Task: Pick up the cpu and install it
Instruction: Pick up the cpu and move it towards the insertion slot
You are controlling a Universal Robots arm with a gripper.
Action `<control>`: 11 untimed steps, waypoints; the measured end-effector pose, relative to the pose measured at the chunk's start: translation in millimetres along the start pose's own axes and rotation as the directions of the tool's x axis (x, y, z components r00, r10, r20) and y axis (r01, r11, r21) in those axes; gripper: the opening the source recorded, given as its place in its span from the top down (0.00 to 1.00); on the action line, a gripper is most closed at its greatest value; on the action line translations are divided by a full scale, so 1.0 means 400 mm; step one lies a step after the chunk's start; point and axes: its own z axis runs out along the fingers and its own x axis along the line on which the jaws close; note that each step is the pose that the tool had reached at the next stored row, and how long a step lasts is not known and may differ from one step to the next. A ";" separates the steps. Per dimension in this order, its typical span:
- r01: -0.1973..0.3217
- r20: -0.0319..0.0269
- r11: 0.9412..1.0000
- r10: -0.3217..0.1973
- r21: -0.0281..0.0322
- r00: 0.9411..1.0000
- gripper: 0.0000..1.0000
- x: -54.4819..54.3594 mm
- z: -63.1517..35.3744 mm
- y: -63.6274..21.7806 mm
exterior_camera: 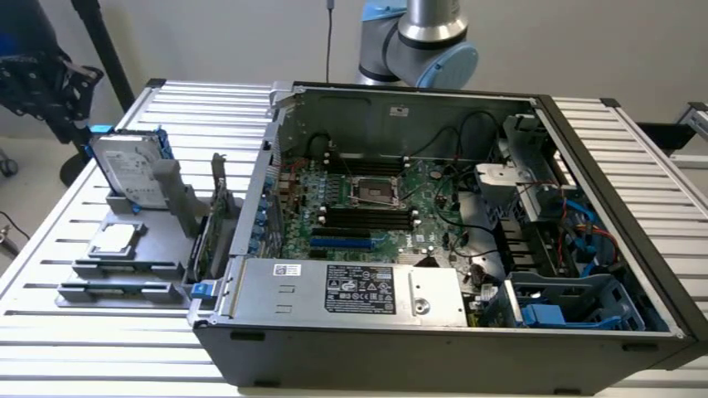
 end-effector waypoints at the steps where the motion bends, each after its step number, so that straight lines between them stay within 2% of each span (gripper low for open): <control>1: 0.000 0.000 1.000 0.000 0.000 1.000 0.70 0.000 0.000 0.000; 4: 0.000 0.000 1.000 0.000 0.000 1.000 0.53 0.000 0.008 -0.002; 5: 0.000 -0.001 1.000 0.000 0.000 1.000 0.53 0.000 0.012 -0.006; 6: 0.000 -0.001 1.000 0.000 0.000 1.000 0.47 0.001 0.016 -0.011; 8: 0.000 -0.001 1.000 0.000 0.000 1.000 0.47 0.001 0.025 -0.021; 9: 0.000 0.000 1.000 0.000 0.000 1.000 0.40 0.000 0.030 -0.028; 11: 0.000 -0.001 1.000 0.000 0.000 1.000 0.40 0.000 0.038 -0.041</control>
